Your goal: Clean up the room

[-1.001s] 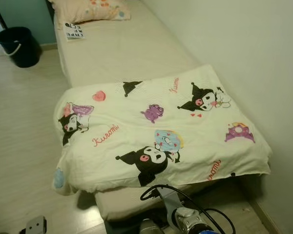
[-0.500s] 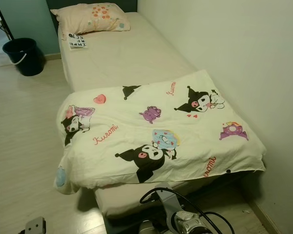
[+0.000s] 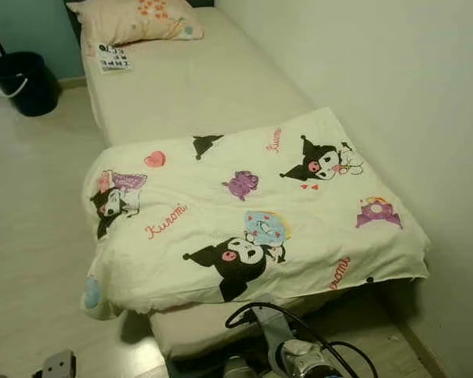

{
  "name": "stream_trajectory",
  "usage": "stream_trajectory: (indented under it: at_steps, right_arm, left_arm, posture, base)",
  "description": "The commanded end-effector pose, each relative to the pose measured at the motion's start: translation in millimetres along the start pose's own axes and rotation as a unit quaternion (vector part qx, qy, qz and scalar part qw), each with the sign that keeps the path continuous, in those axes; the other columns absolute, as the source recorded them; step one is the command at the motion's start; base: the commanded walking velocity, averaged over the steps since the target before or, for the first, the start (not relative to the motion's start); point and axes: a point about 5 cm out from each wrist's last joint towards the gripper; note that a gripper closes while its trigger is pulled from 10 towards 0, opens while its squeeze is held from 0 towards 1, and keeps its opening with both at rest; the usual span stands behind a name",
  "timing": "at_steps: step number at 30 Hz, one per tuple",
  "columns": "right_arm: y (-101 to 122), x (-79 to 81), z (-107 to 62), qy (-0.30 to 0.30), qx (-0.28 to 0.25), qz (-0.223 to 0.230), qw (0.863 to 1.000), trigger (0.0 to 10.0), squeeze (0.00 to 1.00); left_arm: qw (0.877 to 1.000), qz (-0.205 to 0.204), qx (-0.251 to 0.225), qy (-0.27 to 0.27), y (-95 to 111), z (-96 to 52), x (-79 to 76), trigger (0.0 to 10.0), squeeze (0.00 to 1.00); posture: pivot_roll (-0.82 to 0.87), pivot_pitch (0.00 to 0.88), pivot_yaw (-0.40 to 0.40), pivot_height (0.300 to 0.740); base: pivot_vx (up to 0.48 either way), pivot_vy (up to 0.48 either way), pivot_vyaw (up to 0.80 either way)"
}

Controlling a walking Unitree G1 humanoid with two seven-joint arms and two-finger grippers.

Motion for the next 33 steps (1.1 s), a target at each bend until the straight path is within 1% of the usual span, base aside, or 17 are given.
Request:
stream_trajectory:
  at_steps: [1, 5, 16, 22, 24, 33]
  right_arm:
    - [-4.7, -8.2, -2.9, -0.012, 0.010, 0.000, 1.000, 10.0, 0.00]
    - [-4.7, -8.5, -3.0, -0.012, 0.011, -0.002, 1.000, 10.0, 0.00]
    - [-4.0, -10.0, -3.6, -0.014, 0.014, -0.009, 1.000, 10.0, 0.00]
    - [-5.1, -10.8, -3.9, -0.015, 0.017, -0.010, 1.000, 10.0, 0.00]
    - [-5.6, -11.1, -4.1, -0.015, 0.018, -0.009, 1.000, 10.0, 0.00]
    - [-5.6, -12.9, -4.8, -0.018, 0.021, -0.011, 1.000, 10.0, 0.00]
  left_arm:
    - [1.000, -0.005, 0.023, -0.012, -11.7, -0.7, -8.5, 10.0, 0.00]
    - [1.000, -0.012, 0.024, -0.007, -12.0, -0.8, -7.7, 10.0, 0.00]
    - [0.999, -0.012, 0.029, -0.009, -13.1, -1.0, -7.1, 10.0, 0.00]
    - [0.999, -0.007, 0.029, -0.014, -14.0, -1.0, -9.0, 10.0, 0.00]
    - [0.999, -0.008, 0.029, -0.019, -14.3, -1.0, -10.5, 10.0, 0.00]
    - [0.999, -0.019, 0.036, -0.011, -15.1, -0.7, -12.5, 10.0, 0.00]
  posture:
    - [-0.16, 0.011, -0.012, 0.740]
    - [-0.16, 0.010, -0.013, 0.740]
    - [-0.16, 0.007, -0.015, 0.740]
    - [-0.16, 0.012, -0.015, 0.740]
    - [-0.16, 0.014, -0.015, 0.740]
    - [-0.16, 0.011, -0.022, 0.740]
  base:
    - [0.000, -0.300, 0.00]
    - [0.000, -0.075, 0.00]
    - [0.000, 0.000, 0.00]
    - [0.000, 0.000, 0.00]
    - [0.000, 0.000, 0.00]
    - [0.000, 0.000, 0.00]
Point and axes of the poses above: a point about 5 cm out from each wrist's last joint towards the gripper, its own z axis pointing out of the wrist towards the gripper, its own y axis along the axis of the wrist's last joint, x = y × z, and after that the axes turned 12 degrees about z, right-handed
